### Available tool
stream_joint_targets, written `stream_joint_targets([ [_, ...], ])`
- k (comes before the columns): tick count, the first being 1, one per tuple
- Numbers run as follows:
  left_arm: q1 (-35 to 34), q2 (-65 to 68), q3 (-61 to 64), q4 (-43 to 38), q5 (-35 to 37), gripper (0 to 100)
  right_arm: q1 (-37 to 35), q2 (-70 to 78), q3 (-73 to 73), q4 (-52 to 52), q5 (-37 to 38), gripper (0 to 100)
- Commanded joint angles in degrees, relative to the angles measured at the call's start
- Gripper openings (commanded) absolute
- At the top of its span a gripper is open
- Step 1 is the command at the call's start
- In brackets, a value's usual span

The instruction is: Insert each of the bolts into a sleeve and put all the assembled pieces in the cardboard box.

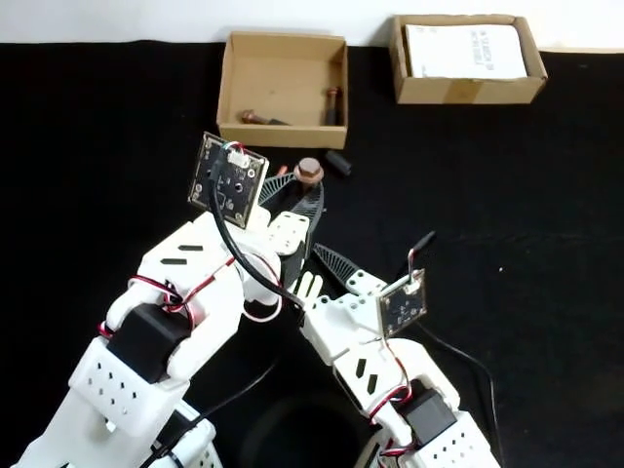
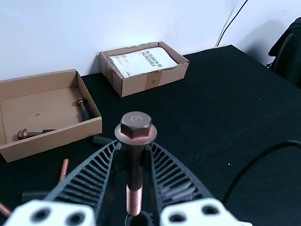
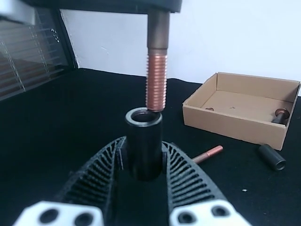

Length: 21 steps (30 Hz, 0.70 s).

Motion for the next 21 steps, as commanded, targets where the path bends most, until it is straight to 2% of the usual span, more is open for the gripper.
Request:
stream_joint_targets([
  [1,0.7,0.1,-3.1,0.5,0.3,1,-0.2,-0.7,7.0,0.0,0.0,0.8],
  [10,2.2,0.1,-4.4,6.5,0.1,1,-0.2,-0.7,7.0,0.0,0.0,0.8],
  [21,2.2,0.2,-5.6,6.9,0.1,1,-0.2,-0.7,7.0,0.0,0.0,0.8],
])
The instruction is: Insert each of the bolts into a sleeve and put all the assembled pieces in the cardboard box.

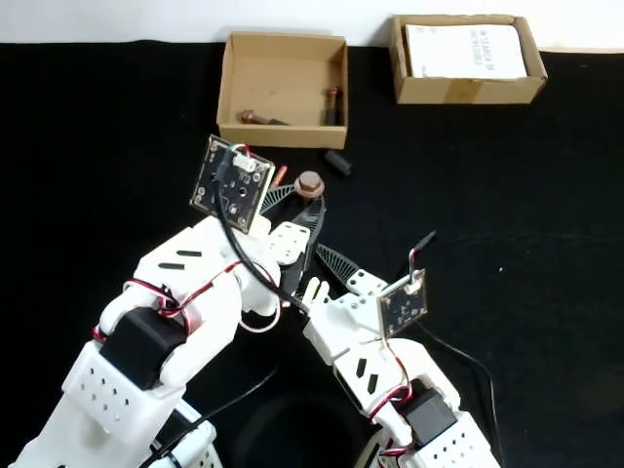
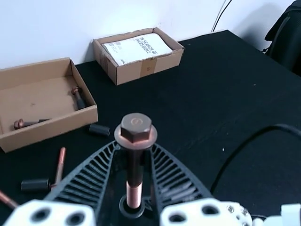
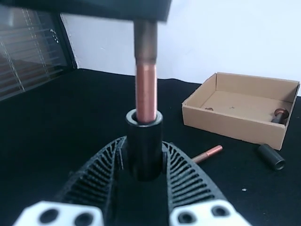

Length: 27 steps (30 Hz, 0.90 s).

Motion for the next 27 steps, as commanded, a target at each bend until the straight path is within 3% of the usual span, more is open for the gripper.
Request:
stream_joint_targets([
  [1,0.7,0.2,-2.3,1.4,0.2,1,-0.2,-0.7,7.0,0.0,0.0,0.8],
  [12,0.3,0.6,-2.2,3.3,0.1,1,-0.2,-0.7,7.0,0.0,0.0,0.8],
  [16,0.3,0.7,-2.2,3.4,-4.0,2,-0.2,-0.7,7.0,0.0,0.0,0.8],
  [22,0.2,0.7,-2.7,8.1,-1.3,16,-0.2,-0.7,7.0,0.0,0.0,0.8],
  [27,0.2,0.7,-2.8,10.8,0.7,19,-0.2,-0.7,7.0,0.1,0.0,0.8],
])
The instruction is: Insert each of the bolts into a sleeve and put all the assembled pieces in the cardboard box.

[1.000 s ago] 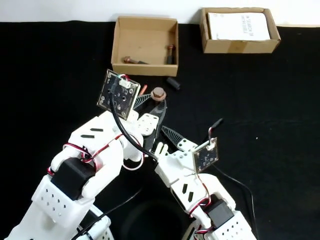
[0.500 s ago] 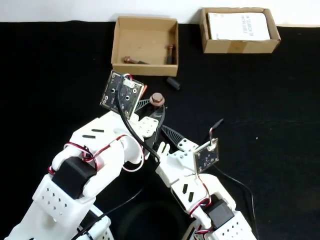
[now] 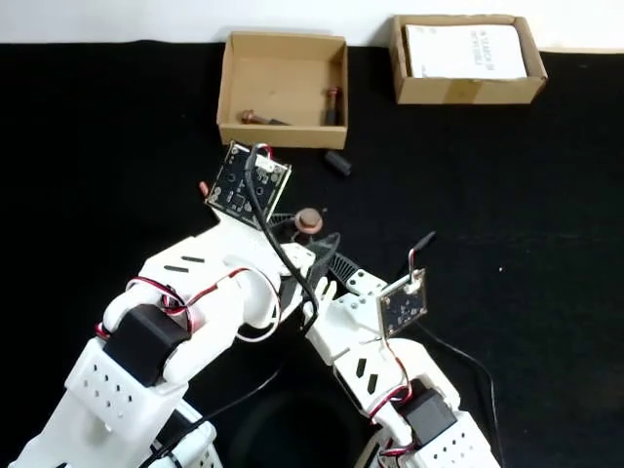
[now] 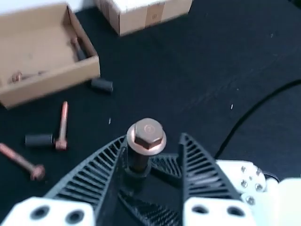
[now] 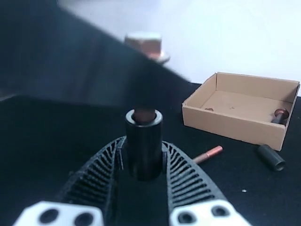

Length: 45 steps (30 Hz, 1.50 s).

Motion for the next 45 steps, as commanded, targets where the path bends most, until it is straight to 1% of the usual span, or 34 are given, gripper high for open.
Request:
stream_joint_targets([
  [1,0.2,0.0,-3.5,1.5,0.6,19,-0.2,-0.7,7.0,0.1,0.0,0.8],
  [9,-0.5,0.1,-9.4,7.2,-0.3,21,-0.2,-0.3,7.0,0.1,0.0,0.8],
  [20,-2.3,0.0,-10.9,9.0,-1.1,21,0.0,-0.2,7.0,0.1,0.0,0.8],
  [21,-3.6,0.0,-12.1,9.1,-1.1,20,0.6,-0.2,6.8,0.1,0.0,0.8],
  [23,-8.6,0.0,-15.8,9.1,-1.1,20,2.7,-0.2,6.5,-0.1,0.0,0.8],
  [26,-18.9,0.0,-21.2,8.9,-1.1,17,8.5,0.0,3.1,-3.2,-0.1,0.8],
  [28,-25.6,0.0,-21.8,8.9,-1.2,16,11.4,0.4,0.5,-4.2,0.1,0.8],
  [30,-31.5,0.0,-19.6,9.0,-1.2,16,13.1,2.6,-1.6,-4.3,2.4,0.8],
  [32,-36.3,0.0,-15.1,8.9,-1.2,16,13.8,6.8,-4.4,-5.8,3.3,0.8],
  [35,-41.7,0.0,-4.6,8.7,-1.3,16,14.7,17.1,-10.0,-12.2,3.3,0.8],
  [37,-44.4,-0.5,4.7,4.8,-2.5,16,15.2,26.9,-13.8,-16.9,3.3,0.8],
  [40,-46.9,-0.6,14.6,-1.8,-6.9,15,16.9,43.1,-21.8,-24.9,3.4,0.8],
  [43,-47.9,-0.6,18.8,-5.8,-9.6,11,18.3,57.4,-30.9,-31.9,3.6,0.8],
  [45,-47.9,-0.6,20.4,-7.5,-10.1,11,18.9,66.2,-37.4,-34.9,3.6,0.8],
])
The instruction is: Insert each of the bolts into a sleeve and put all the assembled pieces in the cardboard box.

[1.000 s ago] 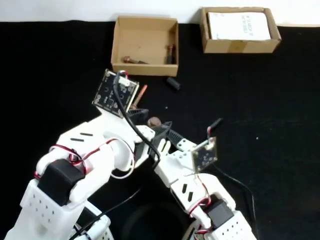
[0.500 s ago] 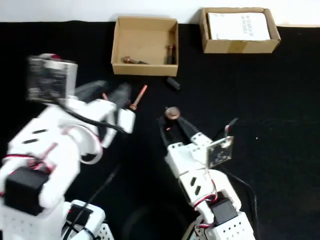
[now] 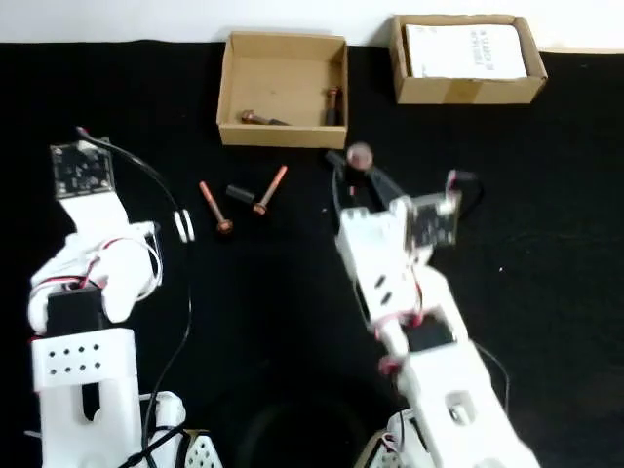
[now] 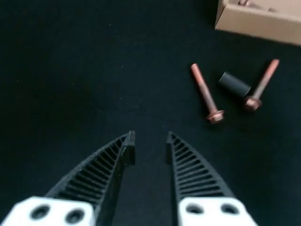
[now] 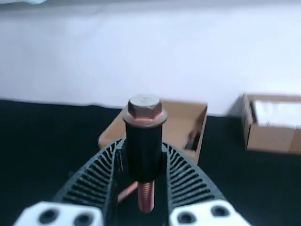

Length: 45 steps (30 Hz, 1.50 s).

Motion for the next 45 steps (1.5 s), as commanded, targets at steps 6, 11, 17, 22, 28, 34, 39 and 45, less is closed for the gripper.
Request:
stream_joint_targets([
  [6,-0.7,-0.5,3.5,-4.7,-1.0,11,1.7,35.4,-32.3,-8.3,0.6,0.8],
  [11,-0.7,-0.5,3.6,-4.7,-0.8,11,1.7,50.4,-49.5,-8.0,1.7,0.8],
  [17,-0.7,-0.5,3.6,-5.0,-0.7,11,1.7,64.7,-65.0,-6.9,8.9,0.8],
  [22,-0.7,-0.1,3.8,-6.3,-0.7,11,1.7,74.2,-79.3,2.1,7.9,0.8],
  [28,-1.0,-0.3,8.4,-9.1,-0.7,11,3.6,84.4,-96.7,11.5,1.3,0.8],
  [34,-0.7,-0.3,15.5,-14.7,-0.7,11,5.2,90.3,-107.6,18.0,-1.3,0.8],
  [39,-0.7,0.0,21.3,-20.5,3.0,12,5.1,94.3,-111.9,21.1,-1.4,0.8],
  [45,-0.6,-0.1,28.9,-25.1,3.8,12,5.1,98.6,-115.9,21.3,-1.4,0.8],
])
